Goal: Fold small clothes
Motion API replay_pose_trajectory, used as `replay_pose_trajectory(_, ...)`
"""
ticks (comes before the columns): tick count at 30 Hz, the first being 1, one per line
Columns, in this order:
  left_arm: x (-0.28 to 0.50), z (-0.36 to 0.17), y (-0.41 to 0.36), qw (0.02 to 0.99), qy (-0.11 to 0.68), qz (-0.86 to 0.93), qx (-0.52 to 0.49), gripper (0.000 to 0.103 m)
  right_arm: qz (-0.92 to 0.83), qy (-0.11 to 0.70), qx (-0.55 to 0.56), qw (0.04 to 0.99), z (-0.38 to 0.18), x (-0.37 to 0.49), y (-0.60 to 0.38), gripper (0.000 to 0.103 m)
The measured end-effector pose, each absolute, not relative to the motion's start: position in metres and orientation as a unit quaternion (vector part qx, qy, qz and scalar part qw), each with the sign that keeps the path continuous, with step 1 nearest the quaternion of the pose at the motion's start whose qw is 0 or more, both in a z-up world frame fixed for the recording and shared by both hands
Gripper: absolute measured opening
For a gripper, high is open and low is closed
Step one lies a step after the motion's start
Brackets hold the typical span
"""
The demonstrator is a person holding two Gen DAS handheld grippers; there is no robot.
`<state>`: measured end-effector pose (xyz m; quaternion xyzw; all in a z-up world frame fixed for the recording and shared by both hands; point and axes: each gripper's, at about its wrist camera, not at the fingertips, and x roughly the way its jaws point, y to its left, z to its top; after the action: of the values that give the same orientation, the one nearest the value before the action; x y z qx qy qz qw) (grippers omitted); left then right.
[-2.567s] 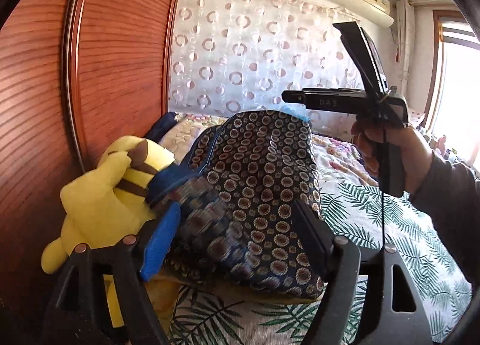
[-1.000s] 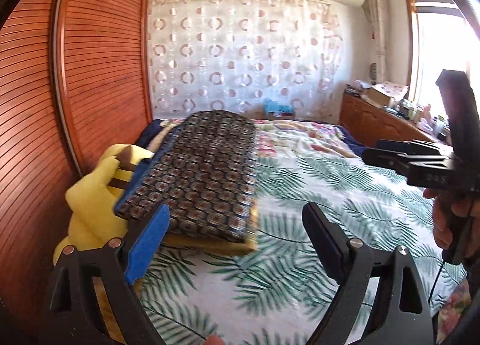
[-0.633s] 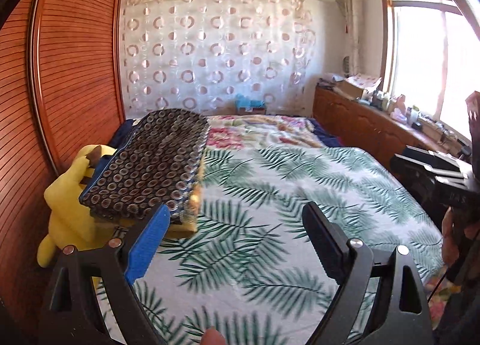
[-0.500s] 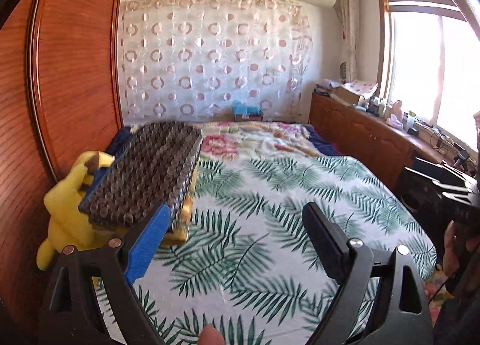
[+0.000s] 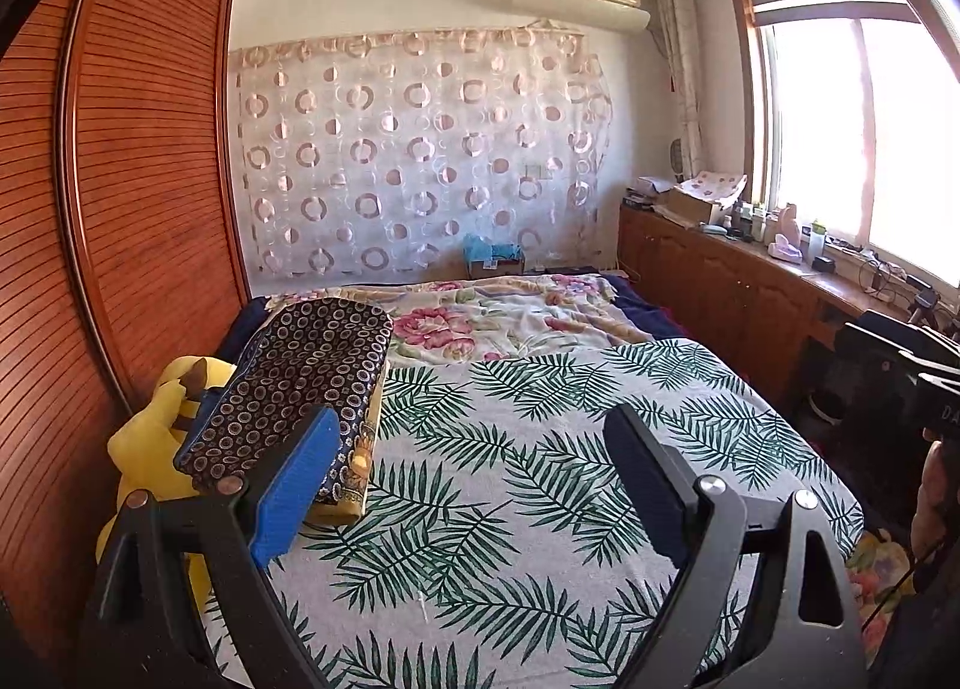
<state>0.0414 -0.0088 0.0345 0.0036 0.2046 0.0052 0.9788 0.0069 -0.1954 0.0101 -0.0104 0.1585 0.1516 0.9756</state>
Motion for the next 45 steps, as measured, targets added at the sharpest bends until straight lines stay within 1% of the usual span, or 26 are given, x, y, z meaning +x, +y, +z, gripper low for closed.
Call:
replay_pose_trajectory(7, 0.039, 0.037, -0.01, 0.98, 0.201, 0.006, 0.004, 0.09, 0.145, 0.155, -0.008, 0.977, 0.0, 0.02, -0.19, 0.08)
replay_pose_trajectory(45, 0.036, 0.039, -0.009, 0.98, 0.2, 0.006, 0.003, 0.09, 0.149, 0.156, -0.01, 0.976, 0.0, 0.028, -0.216, 0.08)
